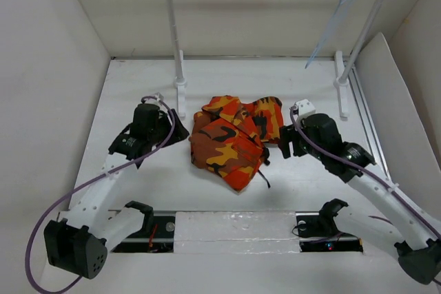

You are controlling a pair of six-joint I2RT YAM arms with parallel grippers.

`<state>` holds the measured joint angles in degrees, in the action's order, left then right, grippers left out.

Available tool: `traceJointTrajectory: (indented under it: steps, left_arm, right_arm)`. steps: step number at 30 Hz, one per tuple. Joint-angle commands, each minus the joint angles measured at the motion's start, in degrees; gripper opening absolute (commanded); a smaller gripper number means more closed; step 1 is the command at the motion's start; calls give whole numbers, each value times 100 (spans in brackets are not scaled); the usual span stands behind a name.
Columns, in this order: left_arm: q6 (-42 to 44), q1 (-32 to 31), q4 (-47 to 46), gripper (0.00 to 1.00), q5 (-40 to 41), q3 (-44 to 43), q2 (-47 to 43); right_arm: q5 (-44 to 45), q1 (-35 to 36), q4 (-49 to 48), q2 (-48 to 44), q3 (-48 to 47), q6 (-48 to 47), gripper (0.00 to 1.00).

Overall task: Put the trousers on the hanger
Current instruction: Flatten out the trousers at the center of the board.

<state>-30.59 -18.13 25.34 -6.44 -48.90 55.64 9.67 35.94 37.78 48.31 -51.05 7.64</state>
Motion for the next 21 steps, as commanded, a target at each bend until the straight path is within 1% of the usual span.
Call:
traceJointTrajectory:
  steps: [1, 2, 4, 5, 7, 8, 10, 11, 12, 13, 14, 15, 16, 17, 18, 19, 20, 21]
  left_arm:
    - [-210, 73, -600, 59, -410, 477, 52]
    - [-289, 73, -714, 60, -463, 557, 200]
    - [-351, 73, -925, 62, -682, 768, 342]
    - [-386, 73, -1152, 63, -753, 855, 508]
    - [-518, 73, -1451, 64, -1007, 1136, 632]
    - [-562, 73, -1819, 64, -1139, 1242, 763]
    - [-694, 73, -2198, 64, -1516, 1515, 895]
    - [-746, 3, -2435, 62, -1553, 1559, 1053]
    - [-816, -128, -2490, 56, -1554, 1551, 1228]
    - [-808, -208, -2490, 52, -1580, 1516, 1230]
    - [-791, -261, -2690, 45, -1623, 1481, 1378]
    - [-773, -313, -2684, 31, -1624, 1376, 1441]
    - [-738, -314, -2632, 24, -1511, 1323, 1485]
    - [-694, -392, -2544, 16, -1423, 1279, 1494]
    - [-668, -393, -2369, 1, -1300, 1209, 1477]
    - [-607, -393, -1880, 0, -785, 1130, 1320]
    - [-606, -393, -1875, 0, -780, 1129, 1318]
    - [-563, -393, -1701, 0, -415, 1094, 1257]
  right_arm:
    - [-684, -551, -779, 273, 436, 141, 80]
    - [-869, -640, -1077, 336, 664, 159, 85]
    - [-914, -859, -1386, 502, 876, 212, 88]
    - [-923, -965, -1735, 582, 1069, 212, 91]
    - [-1309, -1237, -2150, 801, 1245, 229, 91]
    - [-1545, -1509, -2578, 1098, 1333, 273, 90]
    - [-1862, -1748, -3046, 1451, 1492, 300, 88]
    - [-2186, -1827, -3440, 1670, 1492, 300, 88]
    - [-2189, -1828, -3557, 2081, 1353, 265, 88]
    - [-2189, -1828, -3558, 2303, 1256, 212, 88]
    - [-2180, -1828, -3706, 2497, 1168, 168, 87]
    - [-2145, -1828, -3716, 2838, 1089, 107, 87]
    - [-2119, -1828, -3917, 2998, 966, 124, 87]
    - [-2223, -1897, -4075, 3182, 904, 124, 83]
    - [-2320, -1898, -4181, 3497, 834, 115, 76]
    - [-2573, -1898, -4287, 3788, 555, 80, 45]
    - [-2576, -1898, -4288, 3791, 552, 36, 45]
    - [-2541, -1846, -4244, 3999, 430, -25, 24]
